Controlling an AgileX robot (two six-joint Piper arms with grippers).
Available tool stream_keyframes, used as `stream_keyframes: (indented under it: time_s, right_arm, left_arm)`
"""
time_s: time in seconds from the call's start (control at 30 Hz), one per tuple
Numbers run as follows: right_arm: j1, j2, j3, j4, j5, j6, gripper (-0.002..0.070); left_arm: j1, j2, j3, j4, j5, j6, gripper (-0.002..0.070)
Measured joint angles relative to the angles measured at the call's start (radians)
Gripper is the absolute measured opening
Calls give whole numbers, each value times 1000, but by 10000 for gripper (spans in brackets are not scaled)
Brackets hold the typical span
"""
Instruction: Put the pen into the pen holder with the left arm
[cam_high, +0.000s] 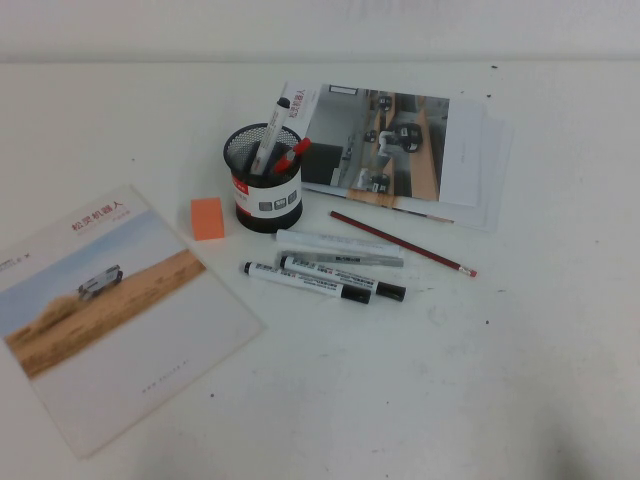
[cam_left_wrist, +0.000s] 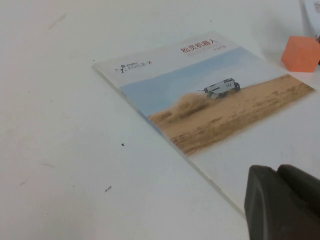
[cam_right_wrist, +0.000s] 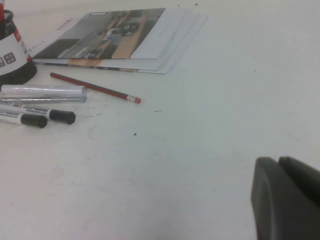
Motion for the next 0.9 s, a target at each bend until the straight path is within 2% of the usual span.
stream_keyframes:
  time_s: [0.13, 0.2, 0.33, 0.47, 0.77, 0.83, 0.9]
  right_arm:
    - [0, 0, 0, 0, 0, 0, -22]
    - [0, 0, 0, 0, 0, 0, -22]
    - [0, 0, 0, 2, 0, 0, -22]
    - [0, 0, 0, 2, 0, 0, -22]
    - [0, 0, 0, 2, 0, 0, -22]
    - [0, 0, 0, 2, 0, 0, -22]
    - [0, 0, 0, 2, 0, 0, -22]
  left_arm:
    - [0, 0, 5, -4, -49, 0, -1]
    - [0, 0, 6, -42, -133, -26, -1]
    - [0, 0, 6, -162, -361, -183, -1]
    - [0, 0, 6, -202, -495, -289, -1]
    - [0, 0, 6, -205, -519, -309, -1]
    - [0, 0, -4, -170, -480, -314, -1]
    - [-2, 9, -66, -141, -370, -318, -1]
